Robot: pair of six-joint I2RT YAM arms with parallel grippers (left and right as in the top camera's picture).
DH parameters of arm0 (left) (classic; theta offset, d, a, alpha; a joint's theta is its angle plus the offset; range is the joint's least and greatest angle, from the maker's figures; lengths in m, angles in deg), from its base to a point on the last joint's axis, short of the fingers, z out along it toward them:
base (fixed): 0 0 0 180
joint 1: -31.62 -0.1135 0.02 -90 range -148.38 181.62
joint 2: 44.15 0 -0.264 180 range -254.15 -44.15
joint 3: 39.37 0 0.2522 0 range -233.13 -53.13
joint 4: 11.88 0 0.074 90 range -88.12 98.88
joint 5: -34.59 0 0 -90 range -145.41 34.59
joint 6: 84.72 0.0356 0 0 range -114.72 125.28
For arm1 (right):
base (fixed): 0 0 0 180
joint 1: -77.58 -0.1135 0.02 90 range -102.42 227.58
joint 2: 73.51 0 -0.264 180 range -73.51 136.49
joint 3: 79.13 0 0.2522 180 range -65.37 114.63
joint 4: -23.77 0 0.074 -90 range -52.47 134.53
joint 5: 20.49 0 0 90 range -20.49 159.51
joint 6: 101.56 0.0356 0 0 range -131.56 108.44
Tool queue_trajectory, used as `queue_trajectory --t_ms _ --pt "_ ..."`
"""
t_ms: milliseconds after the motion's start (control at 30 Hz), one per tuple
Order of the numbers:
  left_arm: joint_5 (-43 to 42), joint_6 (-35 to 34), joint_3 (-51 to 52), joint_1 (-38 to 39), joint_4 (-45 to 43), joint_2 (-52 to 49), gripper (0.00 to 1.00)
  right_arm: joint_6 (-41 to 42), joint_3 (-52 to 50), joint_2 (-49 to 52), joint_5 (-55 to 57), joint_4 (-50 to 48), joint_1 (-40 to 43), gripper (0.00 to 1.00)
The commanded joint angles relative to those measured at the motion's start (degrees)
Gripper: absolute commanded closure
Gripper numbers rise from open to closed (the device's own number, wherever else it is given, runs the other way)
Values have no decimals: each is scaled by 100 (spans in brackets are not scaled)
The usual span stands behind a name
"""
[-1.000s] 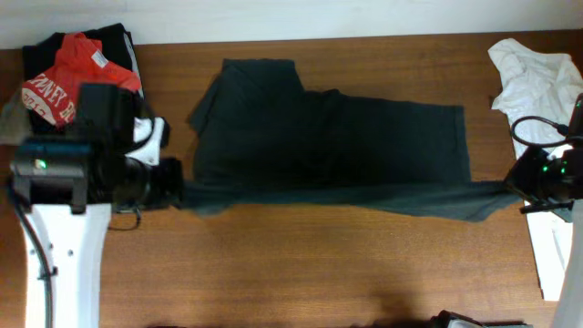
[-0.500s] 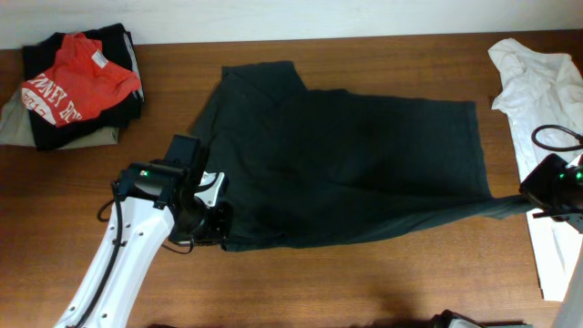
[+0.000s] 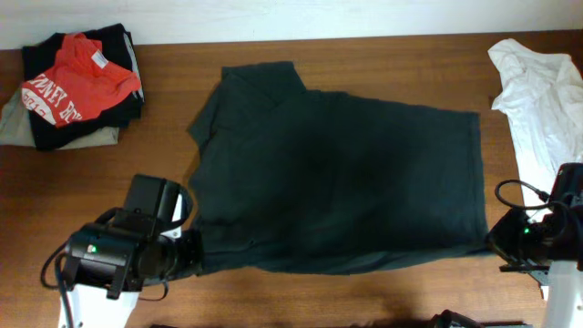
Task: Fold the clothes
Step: 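Lay the stretched shirt flat on the table with both grippers, then grasp the shirt's bottom corners with left and right grippers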
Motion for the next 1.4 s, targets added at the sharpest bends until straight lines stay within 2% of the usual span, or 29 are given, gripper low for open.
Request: queue_trajectory --t_ms 0,100,300,567,833,933,1067,1100,1167,1200,1233,1300,1367 --pt "476 -426 -15 -46 120 249 99 240 42 -785 -127 -184 7 96" --pt "514 -457 -15 -46 -229 247 99 221 35 -831 -264 -94 7 96" --pt "514 -448 -13 -46 -944 -463 99 378 20 -79 -723 -131 7 96" --pt "579 -448 -13 -46 -2677 -1810 99 1021 -964 120 -697 -1648 17 96" --pt "584 -450 -13 -46 -3773 -2914 100 1058 -1591 931 -678 -2417 17 96" --pt "597 -450 -13 -46 -4406 -3180 99 1156 -1663 992 -354 -2706 17 96" --pt "595 -450 -13 -46 -4712 -3436 99 1185 -1663 1036 -179 -2800 15 96" --pt "595 -450 -13 -46 -4752 -3508 89 1182 -1663 1099 -179 -2872 15 95" --pt "592 -439 -13 -46 -4839 -3700 85 1182 -1663 1279 -179 -2970 15 79" --pt "595 -367 -13 -46 -4898 -3794 85 1180 -1663 1373 -179 -2994 15 67" --pt "595 -140 -13 -46 -5001 -3882 82 1132 -1663 1497 -179 -3040 15 49" --pt "592 339 -24 -63 -5038 -3904 68 1117 -1661 1648 -181 -3080 17 20" --pt "590 343 -166 -197 -4516 -3757 67 785 -1582 1633 -245 -2955 17 2"
